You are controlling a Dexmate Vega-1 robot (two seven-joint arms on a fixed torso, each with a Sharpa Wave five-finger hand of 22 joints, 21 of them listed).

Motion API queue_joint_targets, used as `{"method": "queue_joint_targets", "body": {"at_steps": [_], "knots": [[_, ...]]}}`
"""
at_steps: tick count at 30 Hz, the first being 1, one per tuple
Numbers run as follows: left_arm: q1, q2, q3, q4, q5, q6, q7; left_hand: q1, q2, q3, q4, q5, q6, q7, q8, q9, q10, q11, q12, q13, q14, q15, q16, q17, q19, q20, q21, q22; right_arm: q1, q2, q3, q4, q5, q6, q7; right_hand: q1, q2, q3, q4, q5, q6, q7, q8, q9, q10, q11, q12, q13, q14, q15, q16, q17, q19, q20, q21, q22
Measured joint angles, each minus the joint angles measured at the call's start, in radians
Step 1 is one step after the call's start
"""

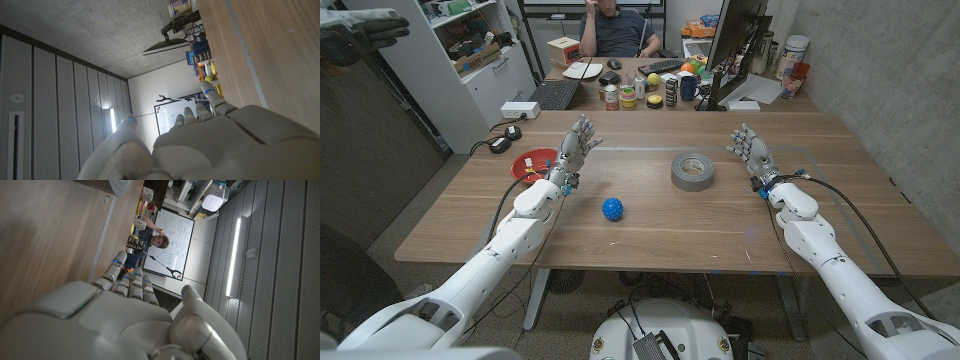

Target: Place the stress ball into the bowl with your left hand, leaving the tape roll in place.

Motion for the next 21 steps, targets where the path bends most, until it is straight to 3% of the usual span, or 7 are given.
{"method": "queue_joint_targets", "body": {"at_steps": [12,21], "knots": [[0.002,0.022,0.001,-0.007,0.022,-0.082,-0.089,0.027,-0.009,0.003,-0.019,0.0,0.001,-0.023,0.004,0.0,-0.005,0.005,-0.001,0.0,0.0,0.0,0.0,0.0,-0.011,0.0,-0.015,0.0,-0.004,0.022,0.033,0.006,-0.031,-0.002,0.04,0.0,0.0,0.0,0.0,0.0,0.0,0.0,0.0,0.0,0.0,0.0,0.0,0.0,0.0,0.0,0.0,0.0,0.0,0.0,-0.004,0.0],[0.009,0.056,0.001,-0.014,0.045,-0.164,-0.173,0.046,-0.019,0.001,-0.037,0.0,0.001,-0.023,0.004,0.0,-0.005,0.005,-0.001,0.0,0.0,0.0,0.0,0.0,-0.011,0.0,-0.018,0.0,0.007,0.031,0.041,0.034,-0.046,0.026,0.085,0.0,0.0,-0.003,-0.003,0.0,0.0,0.0,0.0,0.0,0.0,0.0,0.0,0.0,0.0,0.0,0.0,0.0,0.0,0.0,-0.008,0.0]]}}
